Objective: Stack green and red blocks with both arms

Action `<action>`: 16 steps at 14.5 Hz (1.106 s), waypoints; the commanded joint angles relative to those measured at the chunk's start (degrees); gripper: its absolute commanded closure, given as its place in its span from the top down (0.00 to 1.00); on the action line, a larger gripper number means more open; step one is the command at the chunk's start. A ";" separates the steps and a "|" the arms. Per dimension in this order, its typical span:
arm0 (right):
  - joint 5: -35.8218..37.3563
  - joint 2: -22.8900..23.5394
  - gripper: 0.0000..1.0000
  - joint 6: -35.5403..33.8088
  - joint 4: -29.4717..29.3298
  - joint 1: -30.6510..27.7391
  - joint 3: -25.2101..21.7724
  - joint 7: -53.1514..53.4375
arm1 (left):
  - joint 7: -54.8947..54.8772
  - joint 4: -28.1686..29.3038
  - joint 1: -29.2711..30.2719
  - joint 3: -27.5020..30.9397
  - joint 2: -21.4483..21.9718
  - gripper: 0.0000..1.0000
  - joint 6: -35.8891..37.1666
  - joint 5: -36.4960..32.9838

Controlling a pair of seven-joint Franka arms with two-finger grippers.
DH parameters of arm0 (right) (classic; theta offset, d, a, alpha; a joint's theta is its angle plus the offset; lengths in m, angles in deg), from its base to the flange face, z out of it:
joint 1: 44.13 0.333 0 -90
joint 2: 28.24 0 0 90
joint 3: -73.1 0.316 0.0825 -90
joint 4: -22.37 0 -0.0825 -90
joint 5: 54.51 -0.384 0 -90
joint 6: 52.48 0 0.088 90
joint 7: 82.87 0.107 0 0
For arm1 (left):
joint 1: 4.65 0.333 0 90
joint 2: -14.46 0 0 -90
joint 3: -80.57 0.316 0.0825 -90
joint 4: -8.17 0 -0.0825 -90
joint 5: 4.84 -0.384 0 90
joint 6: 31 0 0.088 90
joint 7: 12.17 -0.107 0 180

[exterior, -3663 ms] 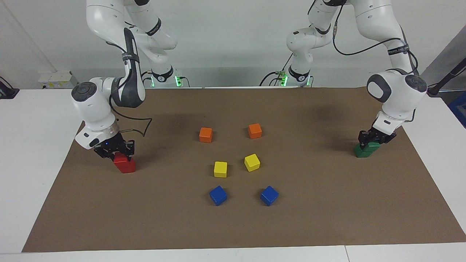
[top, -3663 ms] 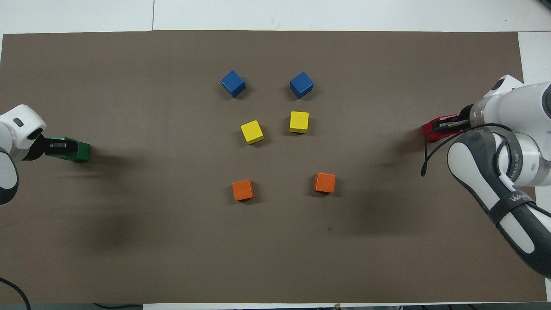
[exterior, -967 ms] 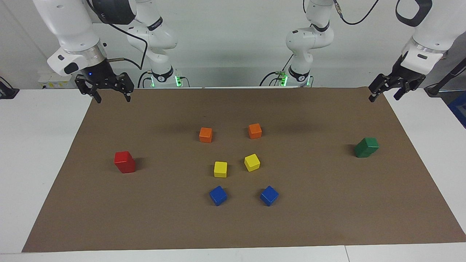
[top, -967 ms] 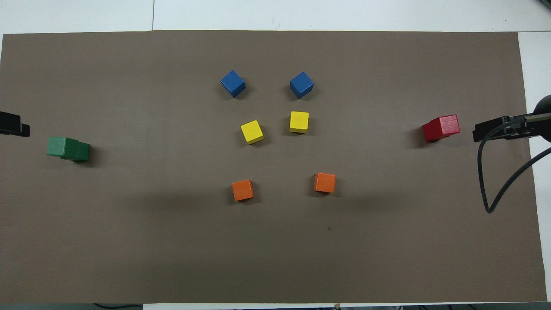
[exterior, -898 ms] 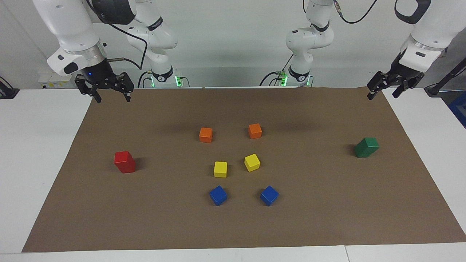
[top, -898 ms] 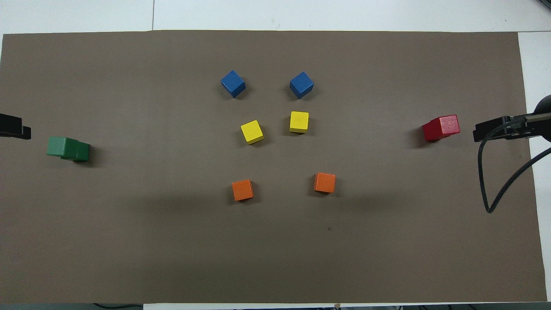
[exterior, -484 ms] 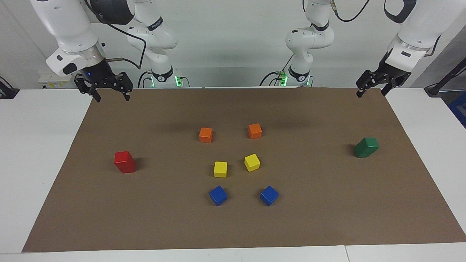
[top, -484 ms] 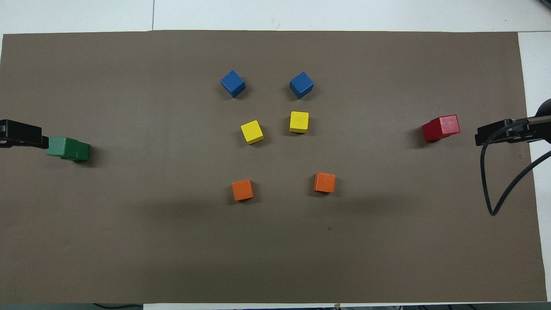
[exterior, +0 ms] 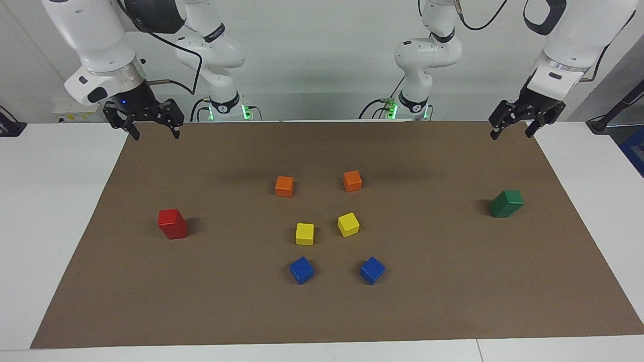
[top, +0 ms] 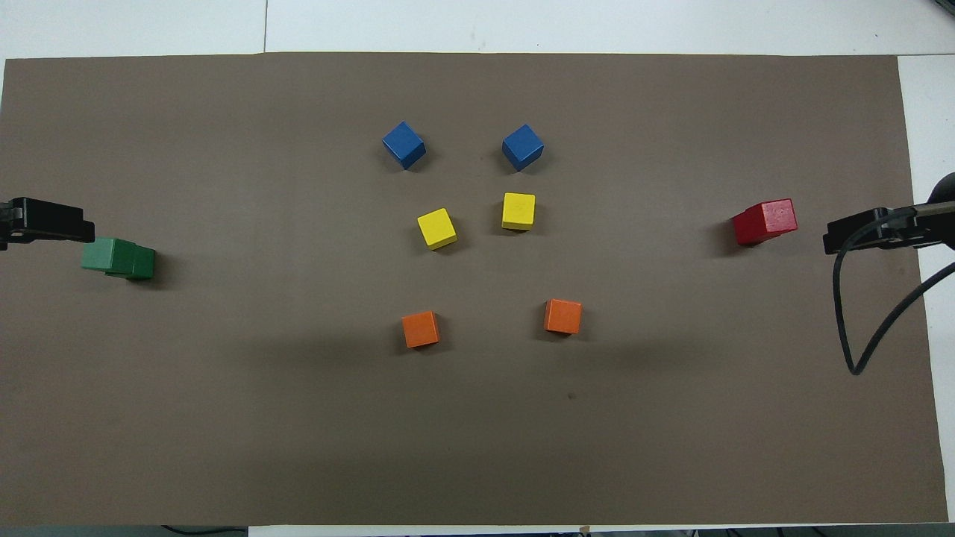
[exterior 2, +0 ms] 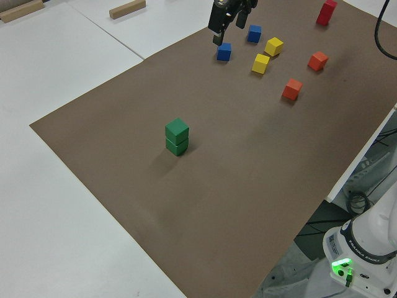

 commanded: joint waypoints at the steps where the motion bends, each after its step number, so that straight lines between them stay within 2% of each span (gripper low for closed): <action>1: -0.95 0.16 1.00 -1.00 -0.80 -0.33 0.12 -0.19 | -1.02 2.00 -0.99 1.04 1.44 1.00 -1.68 0.19; 16: -0.86 -0.02 1.00 -0.73 -0.62 -0.42 0.12 -0.02 | -1.37 2.00 -0.81 0.95 1.62 1.00 -0.98 -1.66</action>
